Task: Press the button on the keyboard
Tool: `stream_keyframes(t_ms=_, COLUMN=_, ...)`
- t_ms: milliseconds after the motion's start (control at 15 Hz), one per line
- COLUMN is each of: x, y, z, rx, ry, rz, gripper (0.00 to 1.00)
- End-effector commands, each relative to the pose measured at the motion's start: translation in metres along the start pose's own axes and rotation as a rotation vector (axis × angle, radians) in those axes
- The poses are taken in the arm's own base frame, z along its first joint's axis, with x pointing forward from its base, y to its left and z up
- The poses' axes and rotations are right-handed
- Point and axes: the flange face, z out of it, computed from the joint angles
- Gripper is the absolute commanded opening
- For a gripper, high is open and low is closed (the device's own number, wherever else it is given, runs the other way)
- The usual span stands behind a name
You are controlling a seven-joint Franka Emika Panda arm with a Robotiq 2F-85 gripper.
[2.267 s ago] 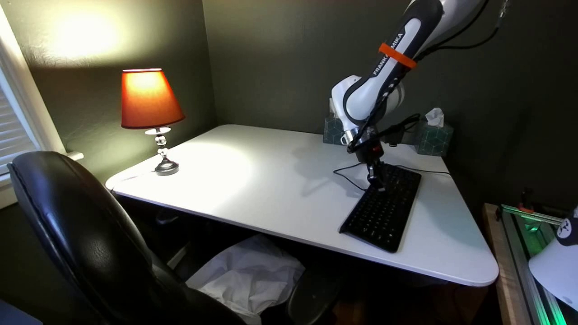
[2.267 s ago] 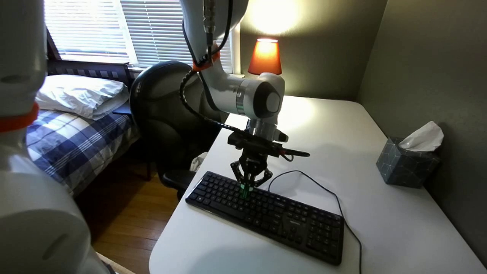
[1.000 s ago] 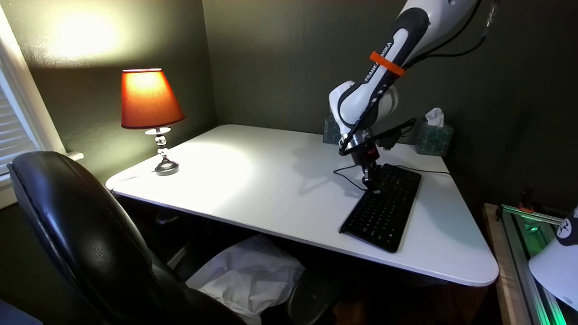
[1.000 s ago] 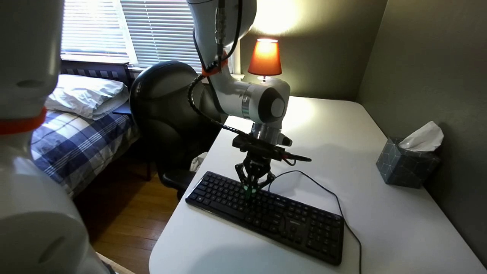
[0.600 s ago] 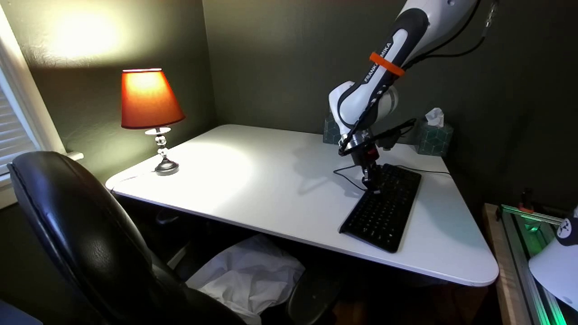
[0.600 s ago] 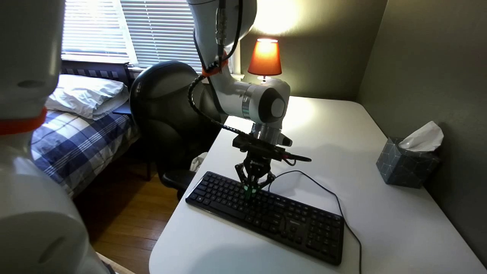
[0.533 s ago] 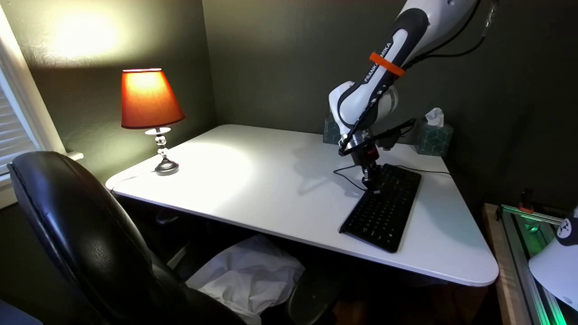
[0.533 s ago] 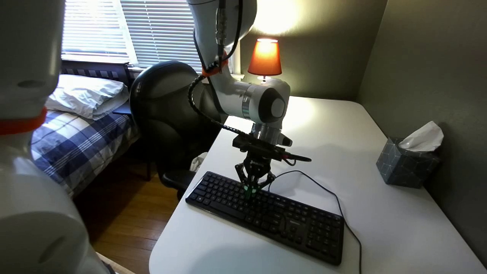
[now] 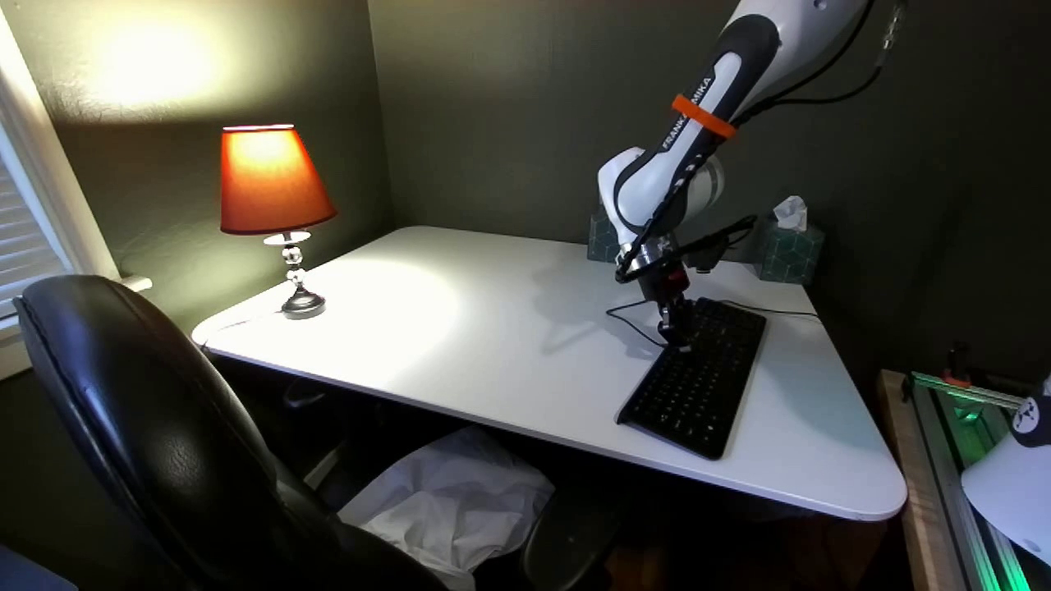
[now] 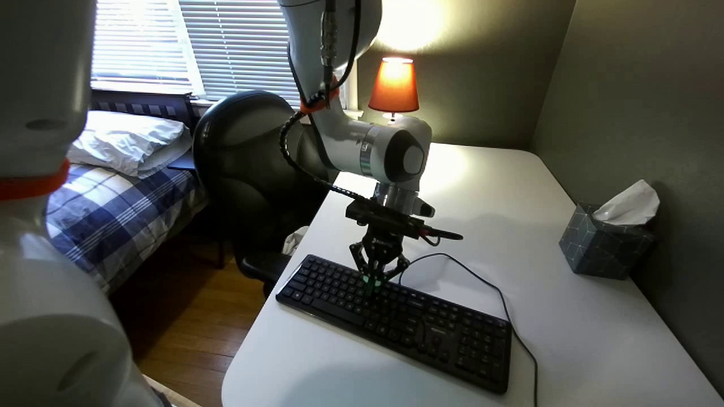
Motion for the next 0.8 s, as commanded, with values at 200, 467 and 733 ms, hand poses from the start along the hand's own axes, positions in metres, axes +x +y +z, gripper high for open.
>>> stream_keyframes(t_ms=200, x=-0.012, y=-0.002, z=-0.008, rx=0.004, ry=0.046, rz=0.018, gripper=0.00)
stream_keyframes(t_ms=467, x=-0.021, y=-0.005, z=-0.013, rx=0.007, ry=0.069, rz=0.019, gripper=0.26)
stream_keyframes(t_ms=733, x=-0.030, y=-0.005, z=-0.019, rx=0.009, ry=0.096, rz=0.025, gripper=0.49)
